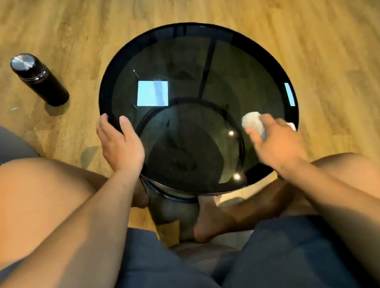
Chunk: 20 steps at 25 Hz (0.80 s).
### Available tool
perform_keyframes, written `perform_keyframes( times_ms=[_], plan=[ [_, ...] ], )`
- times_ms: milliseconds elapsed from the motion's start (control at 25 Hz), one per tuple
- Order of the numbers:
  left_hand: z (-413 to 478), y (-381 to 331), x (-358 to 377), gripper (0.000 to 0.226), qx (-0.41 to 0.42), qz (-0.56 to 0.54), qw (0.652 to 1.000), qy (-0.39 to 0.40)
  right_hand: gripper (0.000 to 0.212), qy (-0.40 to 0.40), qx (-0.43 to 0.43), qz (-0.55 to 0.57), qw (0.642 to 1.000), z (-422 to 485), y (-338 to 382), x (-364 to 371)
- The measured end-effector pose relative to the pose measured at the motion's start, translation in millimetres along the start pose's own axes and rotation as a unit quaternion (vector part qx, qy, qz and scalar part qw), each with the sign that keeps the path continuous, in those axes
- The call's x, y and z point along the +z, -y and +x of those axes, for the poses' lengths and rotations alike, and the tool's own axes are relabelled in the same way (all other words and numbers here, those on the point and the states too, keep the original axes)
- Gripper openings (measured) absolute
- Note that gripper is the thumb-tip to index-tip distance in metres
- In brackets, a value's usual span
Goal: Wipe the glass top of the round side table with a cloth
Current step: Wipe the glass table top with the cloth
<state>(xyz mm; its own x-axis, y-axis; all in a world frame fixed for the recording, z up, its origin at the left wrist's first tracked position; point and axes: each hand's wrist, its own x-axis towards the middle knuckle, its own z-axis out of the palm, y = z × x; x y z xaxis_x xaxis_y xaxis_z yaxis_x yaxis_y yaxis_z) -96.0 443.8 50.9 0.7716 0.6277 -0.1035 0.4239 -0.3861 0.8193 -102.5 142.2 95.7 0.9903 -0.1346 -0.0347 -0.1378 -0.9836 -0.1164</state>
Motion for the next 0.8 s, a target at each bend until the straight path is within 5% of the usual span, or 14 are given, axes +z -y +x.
perform_keyframes(
  times_ms=[200,280,400,560,640,800],
  plan=[
    [2,0,-2,0.059,0.009,-0.002,1.000,0.010,0.047,0.046,-0.226,0.034,0.972,-76,159,29],
    [3,0,-4,0.062,-0.005,-0.021,1.000,0.022,0.048,0.088,-0.281,0.066,0.953,-78,166,24],
    [4,3,-5,0.066,-0.027,-0.025,0.999,0.039,0.043,0.058,-0.232,0.035,0.970,-48,84,16],
    [3,5,-3,0.062,-0.021,-0.045,0.998,0.025,0.048,0.035,0.000,-0.043,0.998,27,-49,-14],
    [4,5,-2,0.061,-0.018,-0.056,0.998,0.027,0.044,0.027,0.021,-0.057,0.998,30,-33,-11],
    [3,4,-3,0.064,-0.018,-0.052,0.998,0.028,0.041,-0.015,-0.096,-0.054,0.994,-19,96,18]
  ],
)
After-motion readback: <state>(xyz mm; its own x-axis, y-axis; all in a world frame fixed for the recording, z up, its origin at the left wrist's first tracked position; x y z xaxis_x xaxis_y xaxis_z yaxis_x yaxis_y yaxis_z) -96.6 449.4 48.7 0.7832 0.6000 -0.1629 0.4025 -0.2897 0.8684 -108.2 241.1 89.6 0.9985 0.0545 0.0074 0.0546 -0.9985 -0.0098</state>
